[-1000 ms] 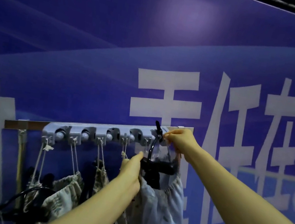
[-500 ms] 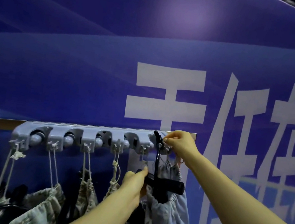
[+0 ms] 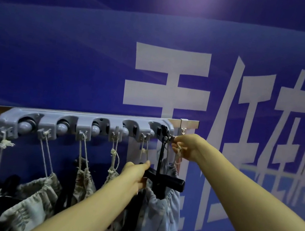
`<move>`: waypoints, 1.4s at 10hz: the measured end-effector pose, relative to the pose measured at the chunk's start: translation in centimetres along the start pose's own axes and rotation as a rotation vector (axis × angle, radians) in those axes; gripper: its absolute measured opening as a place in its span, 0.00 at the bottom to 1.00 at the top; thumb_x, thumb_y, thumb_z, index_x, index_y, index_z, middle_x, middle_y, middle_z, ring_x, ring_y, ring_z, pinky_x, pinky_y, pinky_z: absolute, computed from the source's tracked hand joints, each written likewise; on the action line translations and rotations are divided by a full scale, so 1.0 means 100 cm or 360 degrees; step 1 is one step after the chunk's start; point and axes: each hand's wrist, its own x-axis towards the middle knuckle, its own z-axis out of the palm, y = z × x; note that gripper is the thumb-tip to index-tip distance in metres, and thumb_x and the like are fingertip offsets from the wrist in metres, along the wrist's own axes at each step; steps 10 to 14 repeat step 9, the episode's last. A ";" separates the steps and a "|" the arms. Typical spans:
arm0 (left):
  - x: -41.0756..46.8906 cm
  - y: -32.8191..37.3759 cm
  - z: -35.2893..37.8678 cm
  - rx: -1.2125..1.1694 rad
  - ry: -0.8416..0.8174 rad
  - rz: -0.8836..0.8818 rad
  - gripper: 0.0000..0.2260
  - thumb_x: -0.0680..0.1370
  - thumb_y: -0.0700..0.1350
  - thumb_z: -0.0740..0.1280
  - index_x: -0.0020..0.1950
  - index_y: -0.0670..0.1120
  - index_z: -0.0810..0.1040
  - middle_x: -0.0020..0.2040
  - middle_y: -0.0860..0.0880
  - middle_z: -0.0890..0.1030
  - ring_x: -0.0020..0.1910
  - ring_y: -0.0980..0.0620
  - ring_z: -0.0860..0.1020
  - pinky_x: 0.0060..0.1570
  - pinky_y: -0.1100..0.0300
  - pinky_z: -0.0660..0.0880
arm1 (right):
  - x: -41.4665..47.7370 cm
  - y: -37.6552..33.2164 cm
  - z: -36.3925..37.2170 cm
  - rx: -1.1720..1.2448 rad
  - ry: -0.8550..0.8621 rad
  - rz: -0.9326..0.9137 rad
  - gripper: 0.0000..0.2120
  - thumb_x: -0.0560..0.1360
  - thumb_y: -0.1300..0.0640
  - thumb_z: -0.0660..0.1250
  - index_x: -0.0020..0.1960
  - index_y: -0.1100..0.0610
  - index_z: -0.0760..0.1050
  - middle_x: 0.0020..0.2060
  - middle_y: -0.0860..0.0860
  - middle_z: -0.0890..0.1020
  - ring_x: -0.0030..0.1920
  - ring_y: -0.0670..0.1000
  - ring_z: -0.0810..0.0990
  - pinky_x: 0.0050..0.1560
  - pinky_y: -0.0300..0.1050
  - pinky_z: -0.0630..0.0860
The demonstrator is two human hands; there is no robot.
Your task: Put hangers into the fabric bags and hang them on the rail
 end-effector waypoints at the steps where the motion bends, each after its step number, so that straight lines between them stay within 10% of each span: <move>1: -0.002 0.004 0.001 0.0085 -0.0028 -0.0007 0.20 0.77 0.40 0.66 0.66 0.35 0.67 0.47 0.39 0.75 0.38 0.43 0.77 0.30 0.51 0.75 | -0.005 0.008 -0.002 -0.0103 0.0007 -0.0026 0.06 0.78 0.66 0.62 0.43 0.66 0.74 0.34 0.57 0.75 0.31 0.49 0.75 0.22 0.36 0.75; 3: -0.026 0.020 -0.003 0.0455 -0.0131 -0.0078 0.15 0.80 0.44 0.61 0.64 0.38 0.71 0.36 0.45 0.78 0.28 0.52 0.78 0.30 0.60 0.65 | -0.012 0.012 0.006 -0.0793 0.0210 -0.0390 0.06 0.76 0.63 0.66 0.40 0.62 0.76 0.36 0.57 0.80 0.37 0.52 0.80 0.48 0.46 0.80; 4: -0.036 0.019 -0.015 0.0507 -0.0173 -0.0084 0.18 0.81 0.44 0.56 0.71 0.42 0.67 0.40 0.47 0.75 0.12 0.58 0.59 0.23 0.65 0.54 | -0.019 0.014 0.011 -0.1050 0.0213 -0.0484 0.07 0.76 0.61 0.66 0.46 0.66 0.79 0.37 0.57 0.79 0.38 0.52 0.78 0.48 0.49 0.79; 5: -0.054 0.021 -0.029 0.0433 -0.0139 -0.0195 0.13 0.81 0.44 0.55 0.37 0.47 0.69 0.30 0.50 0.61 0.17 0.57 0.58 0.24 0.65 0.53 | -0.028 0.014 0.015 -0.1294 0.0288 -0.0512 0.05 0.75 0.62 0.63 0.44 0.62 0.77 0.31 0.54 0.73 0.31 0.50 0.70 0.34 0.44 0.69; 6: -0.069 0.031 -0.045 0.0367 -0.0104 -0.0101 0.15 0.81 0.42 0.55 0.33 0.46 0.64 0.30 0.50 0.63 0.27 0.55 0.60 0.27 0.64 0.55 | -0.040 0.014 0.027 -0.1433 0.0494 -0.0713 0.09 0.75 0.60 0.61 0.37 0.60 0.70 0.29 0.53 0.70 0.29 0.52 0.66 0.28 0.41 0.61; 8: -0.108 0.060 -0.090 0.0374 -0.0002 0.0111 0.16 0.81 0.42 0.55 0.33 0.44 0.70 0.21 0.51 0.74 0.26 0.55 0.72 0.24 0.66 0.68 | -0.083 0.007 0.078 -0.1333 0.0442 -0.1225 0.10 0.77 0.58 0.59 0.52 0.62 0.76 0.43 0.59 0.80 0.45 0.59 0.80 0.43 0.51 0.77; 14: -0.123 0.064 -0.118 0.0377 0.0100 0.0192 0.17 0.81 0.43 0.54 0.34 0.43 0.72 0.33 0.48 0.75 0.32 0.52 0.73 0.34 0.62 0.67 | -0.099 0.008 0.114 -0.1300 0.0217 -0.1259 0.12 0.79 0.54 0.57 0.45 0.61 0.73 0.34 0.55 0.77 0.40 0.59 0.77 0.37 0.47 0.72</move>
